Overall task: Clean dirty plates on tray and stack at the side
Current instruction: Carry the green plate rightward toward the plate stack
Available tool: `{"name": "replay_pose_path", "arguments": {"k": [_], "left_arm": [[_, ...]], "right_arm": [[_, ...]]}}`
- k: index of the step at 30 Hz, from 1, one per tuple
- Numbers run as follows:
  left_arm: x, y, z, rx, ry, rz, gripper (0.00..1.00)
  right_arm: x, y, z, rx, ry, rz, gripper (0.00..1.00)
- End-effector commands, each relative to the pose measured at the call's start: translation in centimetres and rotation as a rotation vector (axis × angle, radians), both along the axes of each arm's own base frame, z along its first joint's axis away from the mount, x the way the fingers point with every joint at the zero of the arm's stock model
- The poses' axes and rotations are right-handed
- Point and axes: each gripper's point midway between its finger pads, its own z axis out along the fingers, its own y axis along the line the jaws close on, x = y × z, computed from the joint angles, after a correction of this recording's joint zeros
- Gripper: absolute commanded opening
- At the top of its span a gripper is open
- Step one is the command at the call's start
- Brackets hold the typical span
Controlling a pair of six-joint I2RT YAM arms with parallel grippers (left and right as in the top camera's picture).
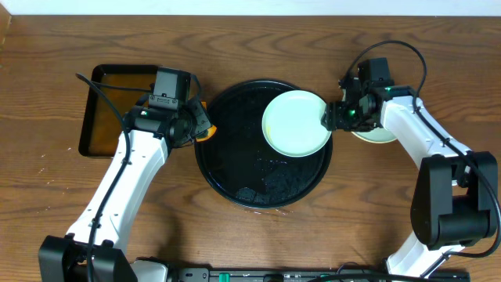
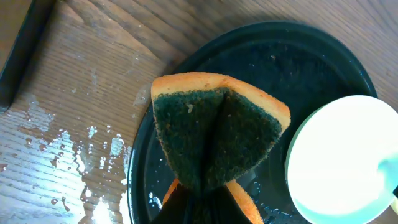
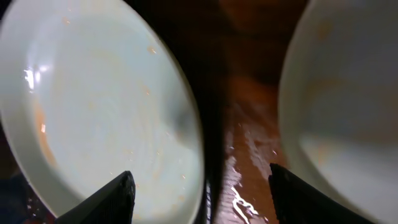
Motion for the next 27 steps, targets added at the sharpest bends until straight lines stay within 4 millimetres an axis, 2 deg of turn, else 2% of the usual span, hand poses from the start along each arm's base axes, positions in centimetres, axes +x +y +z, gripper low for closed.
{"name": "replay_pose_path", "arguments": {"k": [1,7,14,16,17,19,20,23,27], "left_arm": [[-0.2,0.2,-0.7,0.011,0.016,-0.01,0.08],[-0.2,0.2,-0.7,0.011,0.016,-0.01,0.08],[-0.2,0.2,-0.7,0.011,0.016,-0.01,0.08],[-0.3,0.2,-0.7,0.011,0.017,-0.01,0.08],[-0.3,0.2,-0.8,0.012,0.02,-0.01,0.08],[-0.4,0.2,-0.8,0.012,0.021,-0.01,0.08],[-0.3,0.2,-0.8,0.012,0.021,-0.01,0.08],[-0.3,0.2,-0.8,0.012,0.021,-0.01,0.08],[-0.3,0.2,-0.8,0.012,0.021,-0.01,0.08]], "right_arm": [[0.0,1.0,-0.1,0.044,-0.006,0.016,0.68],[0.7,1.4,-1.5,0.051,-0.004,0.006,0.68],[1.5,3.6,-2.6,0.068,-0.031,0.043,0.69],[1.7,3.4,-3.2,0.041,-0.033,0.032,0.55],[1.9,2.9,-3.5,0.017,-0.032,0.003,0.33],[2.3,2.9,-3.3,0.017,-0.048,0.001,0.08],[2.5,2.8,-3.1,0.021,-0.052,-0.011,0.01],[2.9,3.2,-2.3,0.083,-0.055,-0.013,0.01],[3.3,5.1,0.5,0.283,-0.058,0.034,0.01]]}}
